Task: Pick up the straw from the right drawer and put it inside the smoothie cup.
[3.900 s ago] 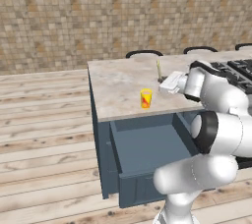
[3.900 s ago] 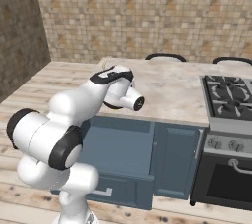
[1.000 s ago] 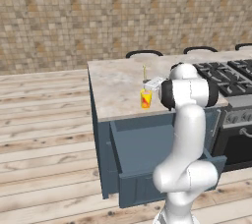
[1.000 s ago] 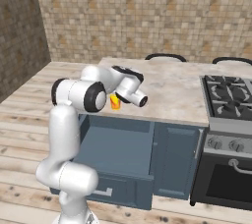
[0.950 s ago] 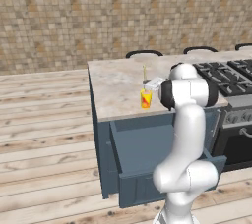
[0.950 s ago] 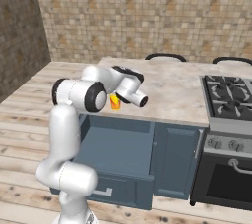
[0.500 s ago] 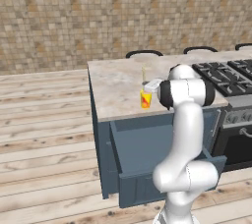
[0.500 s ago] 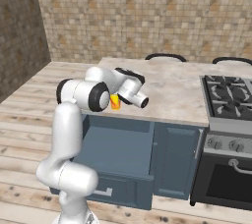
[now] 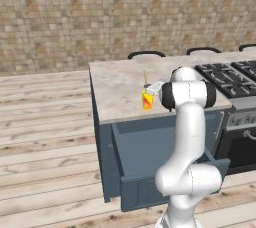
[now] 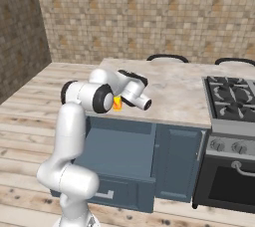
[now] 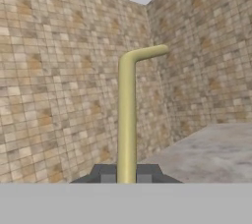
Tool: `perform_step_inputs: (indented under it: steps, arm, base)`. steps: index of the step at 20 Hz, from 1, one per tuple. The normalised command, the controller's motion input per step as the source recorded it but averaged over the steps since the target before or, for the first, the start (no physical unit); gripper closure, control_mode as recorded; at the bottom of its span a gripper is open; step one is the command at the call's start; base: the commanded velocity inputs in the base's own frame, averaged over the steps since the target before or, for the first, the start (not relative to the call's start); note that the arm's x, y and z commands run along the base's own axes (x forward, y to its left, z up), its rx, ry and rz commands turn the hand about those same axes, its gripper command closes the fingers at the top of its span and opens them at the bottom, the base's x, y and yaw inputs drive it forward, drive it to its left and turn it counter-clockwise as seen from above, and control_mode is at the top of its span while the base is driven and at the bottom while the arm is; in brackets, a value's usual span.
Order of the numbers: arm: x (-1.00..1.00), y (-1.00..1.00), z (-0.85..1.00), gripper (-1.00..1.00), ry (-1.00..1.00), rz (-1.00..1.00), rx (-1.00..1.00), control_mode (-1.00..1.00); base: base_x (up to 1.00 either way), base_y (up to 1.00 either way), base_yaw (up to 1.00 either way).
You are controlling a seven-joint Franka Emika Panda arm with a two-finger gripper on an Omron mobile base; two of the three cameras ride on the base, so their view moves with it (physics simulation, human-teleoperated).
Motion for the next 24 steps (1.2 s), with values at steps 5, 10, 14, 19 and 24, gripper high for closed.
perform_step_inputs:
  steps: [5,10,14,19,24]
  arm:
    - [-0.06,-0.07,0.00,1.00,0.00,0.01,0.00,-1.00]
    - [-0.25,-0.12,0.00,1.00,0.00,0.02,0.00,-1.00]
    - [-0.13,0.00,0.00,1.00,0.00,0.02,0.00,-1.00]
    - [0.00,0.00,0.00,1.00,0.00,0.02,0.00,-1.00]
    - [0.00,0.00,0.00,1.00,0.00,0.02,0.00,-1.00]
  base:
    - [0.00,0.00,0.00]
    - [0.00,0.00,0.00]
    - [0.00,0.00,0.00]
    - [0.00,0.00,0.00]
    - [0.00,0.00,0.00]
